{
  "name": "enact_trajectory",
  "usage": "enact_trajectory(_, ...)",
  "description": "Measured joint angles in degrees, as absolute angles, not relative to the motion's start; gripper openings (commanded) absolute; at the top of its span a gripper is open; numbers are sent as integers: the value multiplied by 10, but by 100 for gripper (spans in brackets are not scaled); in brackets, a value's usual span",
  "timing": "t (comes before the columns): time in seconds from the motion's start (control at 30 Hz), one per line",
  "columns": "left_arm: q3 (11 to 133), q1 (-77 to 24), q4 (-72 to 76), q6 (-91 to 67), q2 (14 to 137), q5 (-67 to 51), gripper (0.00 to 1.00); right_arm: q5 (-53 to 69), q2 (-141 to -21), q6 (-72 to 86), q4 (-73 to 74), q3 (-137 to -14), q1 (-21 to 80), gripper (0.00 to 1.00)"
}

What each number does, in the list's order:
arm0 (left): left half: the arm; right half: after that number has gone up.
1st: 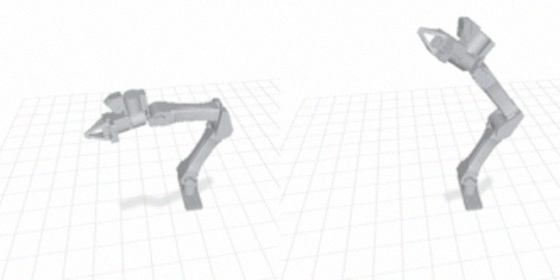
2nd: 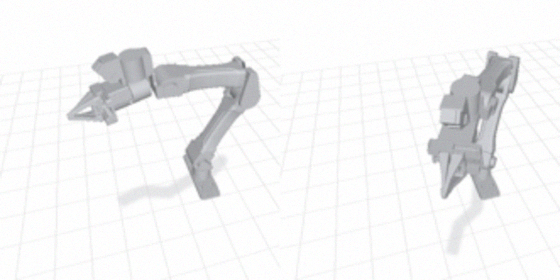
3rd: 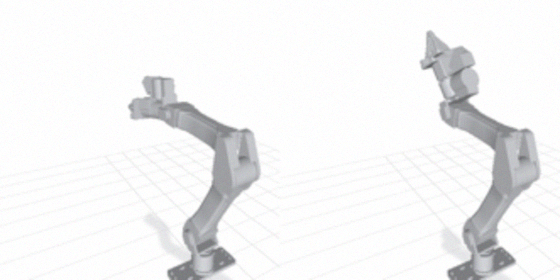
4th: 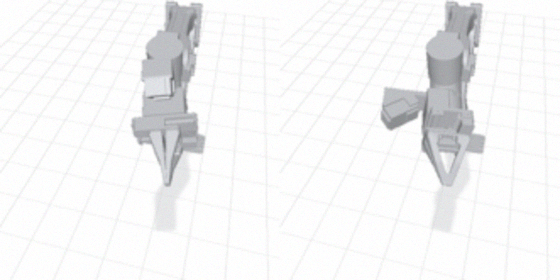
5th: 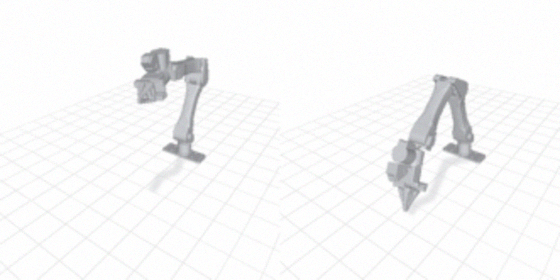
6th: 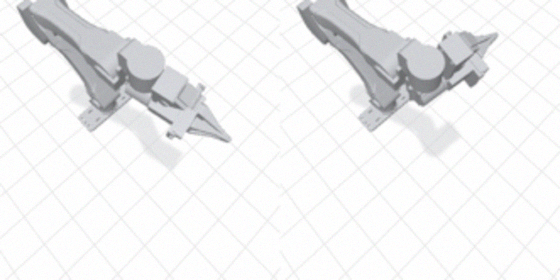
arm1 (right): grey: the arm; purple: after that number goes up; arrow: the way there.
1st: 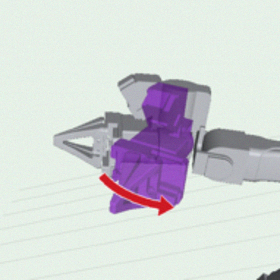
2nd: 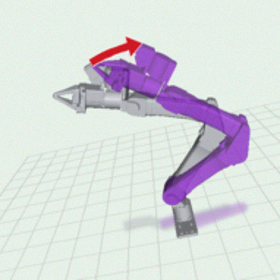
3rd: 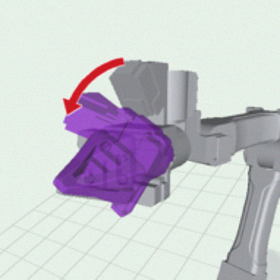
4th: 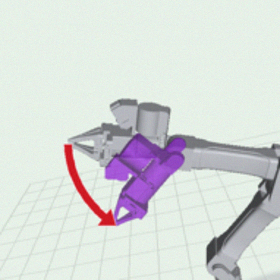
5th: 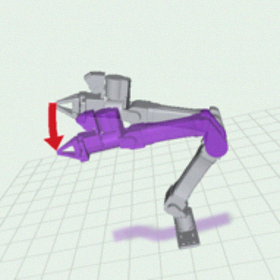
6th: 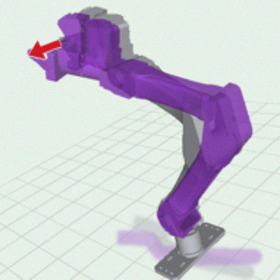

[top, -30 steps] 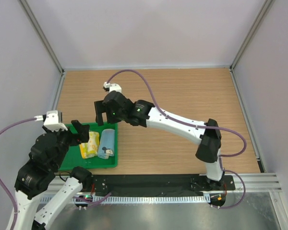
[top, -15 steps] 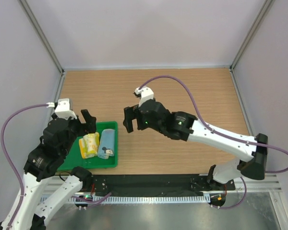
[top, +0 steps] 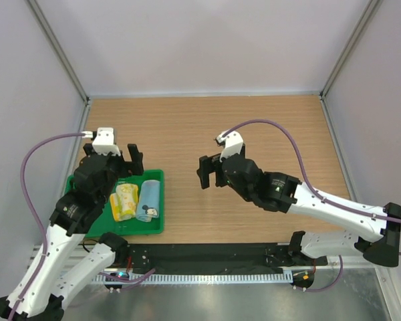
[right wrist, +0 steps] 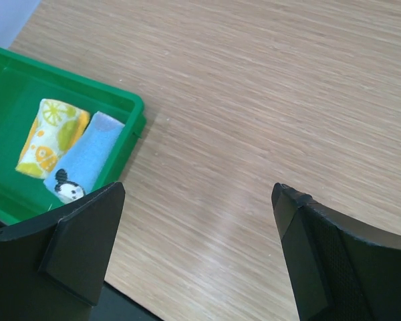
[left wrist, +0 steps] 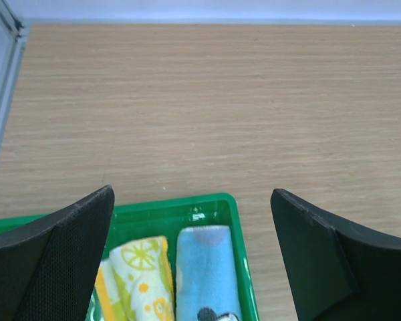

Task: Roll the towels
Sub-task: Place the rolled towel into the container

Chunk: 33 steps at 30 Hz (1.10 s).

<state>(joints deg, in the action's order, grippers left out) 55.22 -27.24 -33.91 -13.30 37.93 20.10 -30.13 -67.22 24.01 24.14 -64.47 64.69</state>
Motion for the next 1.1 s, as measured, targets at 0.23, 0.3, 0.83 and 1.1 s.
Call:
enact_trajectory(0.23, 439, -272, -201, -84, 333, 245, 100, -391, -578, 244, 134, -506, 647, 100)
enact_trajectory(0.3, 398, -272, -155, -64, 315, 254, 100, -427, -553, 251, 98, -458, 647, 100)
enact_trajectory(0.83, 258, -272, 155, 79, 360, 336, 100, -631, -566, 174, 104, -414, 643, 100)
enact_trajectory(1.1, 208, -272, 169, 90, 279, 335, 100, -475, -494, 172, 185, -416, 404, 100)
